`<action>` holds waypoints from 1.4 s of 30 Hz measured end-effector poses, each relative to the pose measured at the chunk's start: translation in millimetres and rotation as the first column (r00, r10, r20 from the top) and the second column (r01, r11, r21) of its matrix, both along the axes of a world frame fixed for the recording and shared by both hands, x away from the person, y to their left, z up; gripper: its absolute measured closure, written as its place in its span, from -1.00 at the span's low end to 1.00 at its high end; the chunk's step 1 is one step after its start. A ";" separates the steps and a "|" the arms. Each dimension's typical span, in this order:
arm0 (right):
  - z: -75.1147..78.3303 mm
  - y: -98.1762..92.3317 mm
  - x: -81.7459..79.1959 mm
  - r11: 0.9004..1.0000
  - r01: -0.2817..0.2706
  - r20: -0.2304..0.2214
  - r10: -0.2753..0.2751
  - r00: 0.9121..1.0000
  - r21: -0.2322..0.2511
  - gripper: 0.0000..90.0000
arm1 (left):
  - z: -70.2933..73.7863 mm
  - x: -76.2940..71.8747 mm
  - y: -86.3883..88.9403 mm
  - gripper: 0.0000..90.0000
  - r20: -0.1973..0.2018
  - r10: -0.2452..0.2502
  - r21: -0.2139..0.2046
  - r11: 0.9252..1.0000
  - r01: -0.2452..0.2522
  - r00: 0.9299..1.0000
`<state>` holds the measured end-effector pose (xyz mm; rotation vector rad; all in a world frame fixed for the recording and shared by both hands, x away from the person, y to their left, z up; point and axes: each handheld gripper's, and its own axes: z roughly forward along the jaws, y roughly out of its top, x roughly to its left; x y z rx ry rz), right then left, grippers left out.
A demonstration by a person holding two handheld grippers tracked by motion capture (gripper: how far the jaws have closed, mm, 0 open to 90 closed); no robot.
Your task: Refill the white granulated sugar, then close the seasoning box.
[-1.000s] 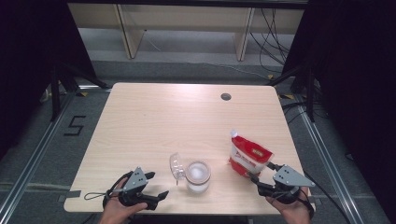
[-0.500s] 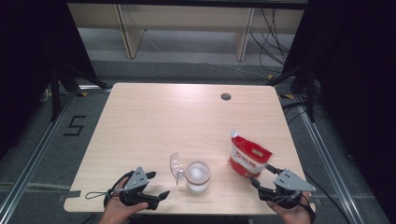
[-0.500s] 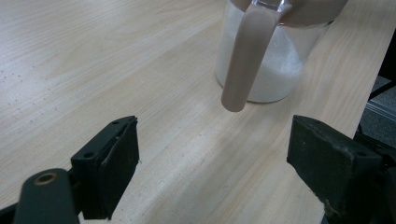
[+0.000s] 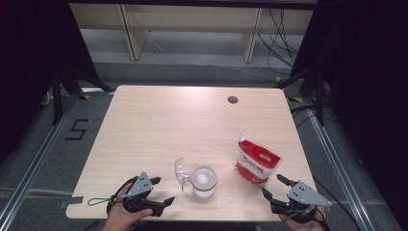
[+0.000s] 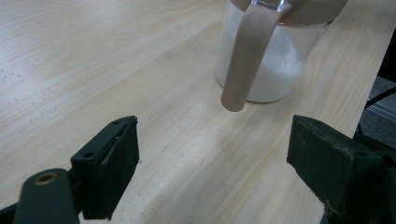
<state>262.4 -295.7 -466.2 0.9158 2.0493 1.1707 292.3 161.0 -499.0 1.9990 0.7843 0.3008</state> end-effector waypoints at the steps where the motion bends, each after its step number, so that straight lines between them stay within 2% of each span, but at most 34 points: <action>1: 0.1 1.7 -3.9 1.000 0.007 -0.046 -0.006 0.999 0.021 -0.29 | 0.1 -0.1 0.0 -0.64 0.000 0.000 0.000 1.000 0.000 1.000; 2: 0.5 -0.2 -2.6 1.000 -0.006 -0.010 0.005 1.000 -0.003 -0.29 | 0.0 -0.2 0.0 -0.64 0.001 0.001 -0.001 1.000 -0.001 1.000; 5: 0.2 1.3 -6.1 1.000 -0.024 -0.018 0.024 1.000 -0.013 -0.29 | 0.0 -0.4 0.1 -0.64 0.002 0.004 -0.001 1.000 -0.004 1.000; 8: -1.2 5.0 -10.7 0.999 -0.034 -0.035 0.034 0.999 0.001 -0.30 | -0.3 0.2 -0.2 -0.64 -0.001 0.002 -0.002 1.000 -0.002 1.000; 9: -1.9 5.7 -11.0 0.999 -0.038 -0.023 0.038 0.999 0.005 -0.30 | -0.3 0.2 -0.2 -0.64 -0.001 0.002 -0.002 1.000 -0.002 1.000; 11: -1.5 5.4 -11.9 0.999 -0.040 -0.026 0.040 0.999 -0.008 -0.30 | -0.2 0.1 -0.3 -0.64 0.000 0.001 0.000 1.000 -0.001 1.000; 13: -2.3 7.5 -13.6 0.999 -0.045 -0.034 0.045 0.998 0.005 -0.30 | -0.1 0.0 -0.1 -0.64 0.000 0.001 0.000 1.000 -0.001 1.000; 15: -3.1 8.2 -13.9 0.999 -0.045 -0.022 0.045 0.999 -0.008 -0.30 | 0.0 0.0 0.1 -0.64 0.001 0.002 -0.004 1.000 -0.002 1.000; 16: -3.6 8.7 -14.1 0.999 -0.051 -0.030 0.050 0.998 -0.019 -0.30 | 0.1 -0.1 0.2 -0.64 0.001 0.001 -0.003 1.000 -0.001 1.000; 17: -4.0 9.7 -14.8 0.999 -0.051 -0.052 0.050 0.997 -0.011 -0.30 | -0.1 0.2 0.2 -0.64 0.004 -0.001 -0.007 1.000 0.001 1.000; 19: -4.1 9.9 -14.7 0.999 -0.050 -0.049 0.049 0.998 -0.012 -0.30 | 0.5 -0.1 0.4 -0.64 0.005 0.002 -0.004 1.000 -0.002 1.000; 20: -5.1 9.3 -12.6 0.998 -0.064 -0.031 0.063 0.998 -0.025 -0.30 | 0.1 0.6 0.7 -0.64 0.006 0.000 -0.011 1.000 0.000 1.000; 23: -5.3 8.1 -12.4 0.998 -0.060 -0.034 0.059 0.998 -0.035 -0.30 | 0.9 0.5 1.1 -0.64 0.005 0.007 -0.007 1.000 -0.006 1.000; 24: -5.8 9.3 -14.5 0.999 -0.043 -0.053 0.042 0.998 -0.016 -0.30 | 1.1 0.1 0.5 -0.64 0.004 0.011 -0.019 1.000 -0.011 1.000; 28: -5.6 8.0 -12.9 0.998 -0.058 -0.036 0.057 0.998 -0.032 -0.30 | 2.3 0.7 1.3 -0.60 0.003 0.000 -0.007 1.000 0.000 1.000; 29: -5.8 8.8 -14.4 0.999 -0.049 -0.057 0.048 0.997 -0.019 -0.30 | 2.0 0.8 0.7 -0.57 0.005 -0.003 -0.015 1.000 0.003 1.000; 31: -5.9 7.7 -13.4 0.998 -0.060 -0.051 0.058 0.997 -0.029 -0.30 | 2.2 0.4 -0.5 -0.51 -0.001 -0.007 -0.026 1.000 0.007 1.000; 32: -6.5 7.1 -11.9 0.997 -0.063 -0.031 0.062 0.998 -0.033 -0.30 | 2.3 0.5 0.3 -0.46 0.003 -0.017 -0.020 1.000 0.017 1.000; 34: -6.4 7.5 -12.3 0.998 -0.060 -0.041 0.059 0.997 -0.031 -0.30 | 3.7 -1.4 1.0 -0.41 0.000 -0.011 -0.011 1.000 0.011 1.000; 35: -6.6 7.2 -11.2 0.997 -0.067 -0.032 0.066 0.997 -0.037 -0.30 | 3.8 -1.7 1.6 -0.37 0.000 -0.016 -0.016 1.000 0.016 1.000; 36: -5.9 7.7 -11.8 0.998 -0.055 -0.035 0.054 0.998 -0.043 -0.30 | 5.0 -2.9 2.4 -0.19 0.011 -0.018 -0.023 1.000 0.019 1.000; 39: -6.1 9.3 -12.1 0.997 -0.057 -0.043 0.055 0.998 -0.043 -0.30 | 6.1 -4.3 2.7 0.10 0.027 -0.025 -0.024 0.999 0.026 0.999; 40: -6.8 9.8 -11.3 0.997 -0.064 -0.030 0.062 0.998 -0.053 -0.30 | 7.3 -6.1 2.0 0.19 0.035 -0.047 -0.040 0.998 0.048 0.998; 42: -6.8 10.2 -11.6 0.997 -0.064 -0.033 0.062 0.998 -0.048 -0.30 | 8.4 -6.6 2.6 0.27 0.038 -0.064 -0.027 0.998 0.065 0.997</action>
